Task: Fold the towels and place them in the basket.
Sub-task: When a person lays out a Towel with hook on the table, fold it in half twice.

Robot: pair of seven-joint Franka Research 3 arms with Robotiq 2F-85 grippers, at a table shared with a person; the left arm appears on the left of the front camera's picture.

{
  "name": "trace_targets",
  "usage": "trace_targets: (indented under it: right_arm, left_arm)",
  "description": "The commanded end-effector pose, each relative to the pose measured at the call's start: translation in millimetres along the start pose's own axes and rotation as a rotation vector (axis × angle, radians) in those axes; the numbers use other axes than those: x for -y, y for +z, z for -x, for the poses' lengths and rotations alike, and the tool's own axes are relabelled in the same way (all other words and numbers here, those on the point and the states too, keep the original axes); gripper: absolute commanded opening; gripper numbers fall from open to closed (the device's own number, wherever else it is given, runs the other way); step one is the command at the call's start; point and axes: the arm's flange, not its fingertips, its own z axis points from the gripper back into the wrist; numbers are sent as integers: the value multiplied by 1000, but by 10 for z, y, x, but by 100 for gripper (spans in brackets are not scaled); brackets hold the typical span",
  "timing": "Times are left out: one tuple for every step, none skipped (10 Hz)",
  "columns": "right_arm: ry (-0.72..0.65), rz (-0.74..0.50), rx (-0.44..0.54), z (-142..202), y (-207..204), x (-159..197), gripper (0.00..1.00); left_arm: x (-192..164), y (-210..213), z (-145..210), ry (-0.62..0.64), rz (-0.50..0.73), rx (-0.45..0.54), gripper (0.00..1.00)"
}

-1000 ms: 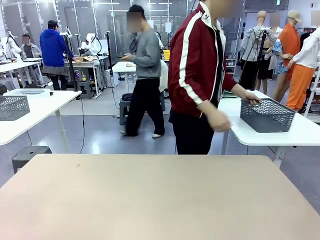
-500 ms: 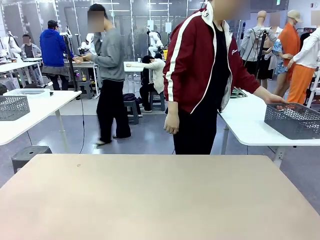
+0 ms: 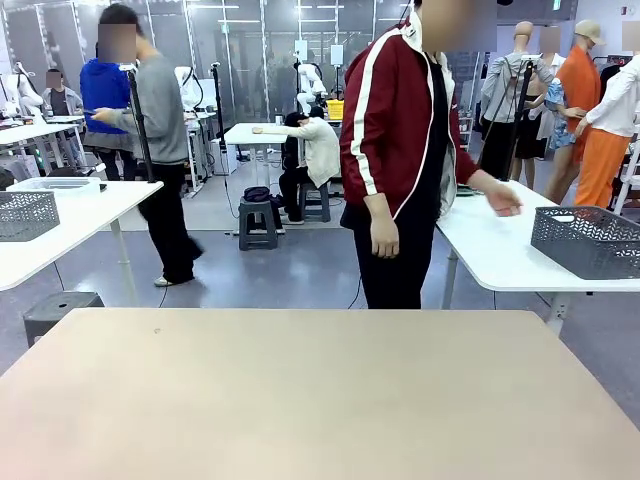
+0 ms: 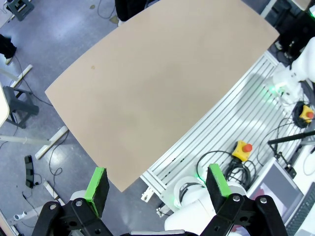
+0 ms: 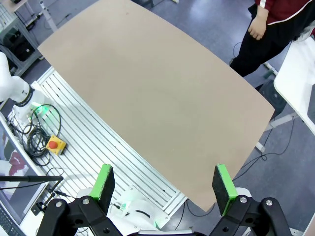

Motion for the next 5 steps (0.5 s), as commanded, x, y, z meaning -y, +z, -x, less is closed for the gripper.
trace_targets:
  right_arm:
    - [16, -2, 14, 21, 46, -38, 100]
    - [16, -2, 14, 21, 46, -38, 100]
    - [16, -2, 14, 21, 46, -38, 100]
    - [16, -2, 14, 21, 46, -38, 100]
    - [16, -2, 14, 21, 46, -38, 100]
  left_arm:
    - [16, 4, 8, -5, 2, 4, 100]
    - [16, 4, 8, -5, 2, 4, 100]
    - [16, 4, 8, -5, 2, 4, 100]
    - [16, 4, 8, -5, 2, 4, 100]
    - [16, 4, 8, -5, 2, 4, 100]
